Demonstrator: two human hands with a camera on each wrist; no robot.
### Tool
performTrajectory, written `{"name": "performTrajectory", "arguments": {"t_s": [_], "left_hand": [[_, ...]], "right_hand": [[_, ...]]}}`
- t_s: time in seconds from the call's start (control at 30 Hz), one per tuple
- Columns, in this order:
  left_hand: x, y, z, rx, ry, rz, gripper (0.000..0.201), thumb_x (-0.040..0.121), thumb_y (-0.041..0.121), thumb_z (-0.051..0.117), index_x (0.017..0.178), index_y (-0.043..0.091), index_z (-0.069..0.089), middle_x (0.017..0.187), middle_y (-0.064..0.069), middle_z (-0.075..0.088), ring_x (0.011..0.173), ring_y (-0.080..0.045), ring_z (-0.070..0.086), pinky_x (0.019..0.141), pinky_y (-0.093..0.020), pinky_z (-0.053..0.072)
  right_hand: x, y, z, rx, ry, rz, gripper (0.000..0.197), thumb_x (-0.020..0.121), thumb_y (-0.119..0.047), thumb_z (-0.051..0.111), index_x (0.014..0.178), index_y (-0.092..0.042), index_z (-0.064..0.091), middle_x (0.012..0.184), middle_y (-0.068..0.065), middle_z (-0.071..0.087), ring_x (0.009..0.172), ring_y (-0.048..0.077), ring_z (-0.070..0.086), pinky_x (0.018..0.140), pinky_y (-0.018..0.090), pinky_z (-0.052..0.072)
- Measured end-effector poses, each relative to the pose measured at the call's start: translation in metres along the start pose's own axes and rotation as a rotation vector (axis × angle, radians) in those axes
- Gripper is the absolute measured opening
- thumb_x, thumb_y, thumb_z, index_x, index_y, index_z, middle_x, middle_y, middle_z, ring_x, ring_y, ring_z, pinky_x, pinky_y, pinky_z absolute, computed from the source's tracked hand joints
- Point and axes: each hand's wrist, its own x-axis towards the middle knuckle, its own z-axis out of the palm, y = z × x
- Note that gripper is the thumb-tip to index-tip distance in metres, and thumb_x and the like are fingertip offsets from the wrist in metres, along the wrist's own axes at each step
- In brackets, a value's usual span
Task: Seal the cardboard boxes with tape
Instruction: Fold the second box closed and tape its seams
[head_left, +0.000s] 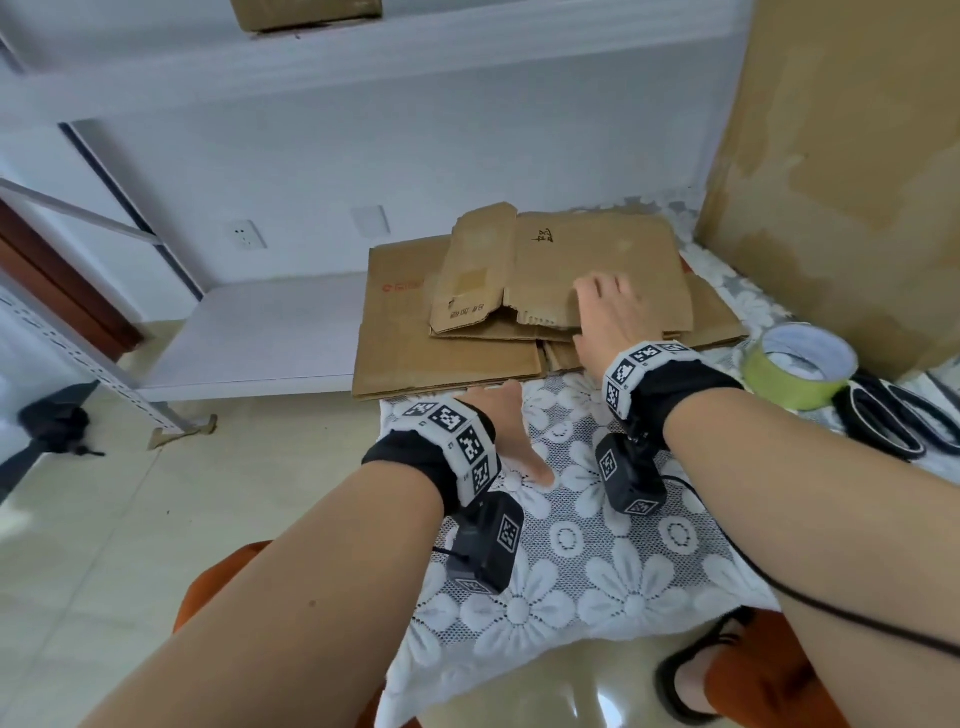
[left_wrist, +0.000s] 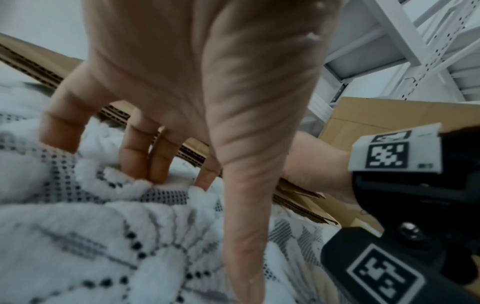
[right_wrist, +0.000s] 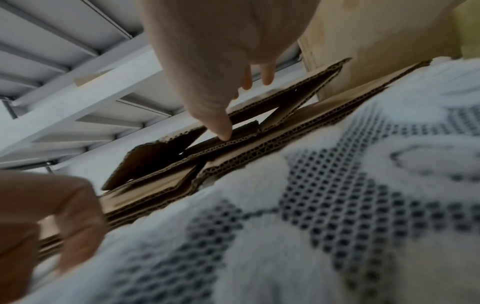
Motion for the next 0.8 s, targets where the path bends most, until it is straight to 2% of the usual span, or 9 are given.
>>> {"name": "performTrajectory", "arguments": {"t_s": [0.1,0.17,0.23,0.3,0.37,0.5,0.6,0.67,0.8], "left_hand": [[-0.002,-0.005,-0.003,-0.027,-0.011,0.035,0.083,0.075,0.053,0.077,0.137,0.013,0.039,0.131,-0.003,0.054,0.105,-0.019,0.052,0.08,-0.032,0.042],[-0.001,-0.009,-0.006,-0.065,-0.007,0.044,0.072,0.081,0.055,0.07,0.132,0.01,0.048,0.117,-0.005,0.058,0.086,-0.013,0.049,0.07,-0.026,0.039],[0.004,-0.011,-0.008,-0.16,0.021,0.021,0.055,0.085,0.059,0.063,0.109,0.009,0.062,0.085,-0.002,0.057,0.062,-0.009,0.043,0.06,-0.021,0.039],[0.011,-0.012,-0.011,-0.362,0.064,-0.009,0.046,0.088,0.056,0.061,0.087,0.01,0.062,0.067,0.0,0.054,0.053,-0.01,0.044,0.062,-0.023,0.047],[0.017,-0.014,-0.012,-0.662,0.117,-0.027,0.043,0.088,0.048,0.065,0.088,0.006,0.061,0.069,-0.002,0.059,0.056,-0.012,0.05,0.068,-0.024,0.052],[0.022,-0.011,-0.016,-1.104,0.2,-0.071,0.059,0.075,0.052,0.078,0.104,0.003,0.064,0.101,-0.015,0.073,0.079,-0.021,0.066,0.093,-0.039,0.055],[0.02,-0.003,-0.021,-1.29,0.236,-0.048,0.048,0.076,0.049,0.077,0.097,0.009,0.06,0.096,-0.011,0.073,0.072,-0.019,0.07,0.089,-0.037,0.056],[0.018,0.005,-0.024,-1.326,0.254,0.016,0.052,0.074,0.049,0.08,0.103,0.008,0.065,0.098,-0.011,0.075,0.085,-0.025,0.073,0.088,-0.039,0.058],[0.018,0.016,-0.031,-1.33,0.558,0.015,0.016,0.087,0.023,0.072,0.086,0.01,0.063,0.096,-0.015,0.073,0.091,-0.031,0.071,0.085,-0.042,0.059]], "right_hand": [[0.004,0.008,-0.005,-0.107,-0.009,0.029,0.032,0.091,-0.01,0.051,0.124,-0.009,0.047,0.126,0.011,0.052,0.114,0.027,0.046,0.092,0.037,0.04],[0.006,0.012,-0.009,-0.111,-0.027,0.011,0.029,0.092,-0.004,0.043,0.118,-0.01,0.053,0.12,0.011,0.057,0.11,0.028,0.048,0.087,0.037,0.04],[0.006,0.014,-0.013,-0.087,0.009,0.007,0.022,0.093,-0.002,0.041,0.106,-0.008,0.058,0.106,0.011,0.063,0.097,0.028,0.052,0.075,0.035,0.036],[0.004,0.017,-0.017,-0.06,0.097,0.015,0.018,0.094,-0.002,0.043,0.097,-0.007,0.06,0.093,0.011,0.065,0.08,0.027,0.048,0.067,0.032,0.027],[0.002,0.019,-0.021,-0.003,0.184,0.006,0.019,0.094,-0.001,0.044,0.097,-0.008,0.061,0.089,0.011,0.065,0.073,0.024,0.043,0.065,0.031,0.026],[-0.006,0.027,-0.033,0.161,0.277,-0.02,0.025,0.099,-0.01,0.039,0.109,-0.008,0.063,0.098,0.012,0.067,0.089,0.031,0.057,0.076,0.037,0.044],[-0.013,0.028,-0.044,0.319,0.378,-0.058,0.028,0.1,-0.013,0.042,0.117,-0.006,0.062,0.108,0.014,0.067,0.099,0.031,0.06,0.087,0.041,0.047],[-0.013,0.026,-0.051,0.385,0.428,-0.076,0.028,0.099,-0.012,0.044,0.12,-0.006,0.062,0.111,0.013,0.067,0.101,0.031,0.061,0.09,0.04,0.047],[-0.011,0.016,-0.066,0.555,0.461,-0.008,0.029,0.1,-0.014,0.043,0.122,-0.007,0.061,0.106,0.007,0.068,0.094,0.023,0.062,0.084,0.026,0.046]]}}
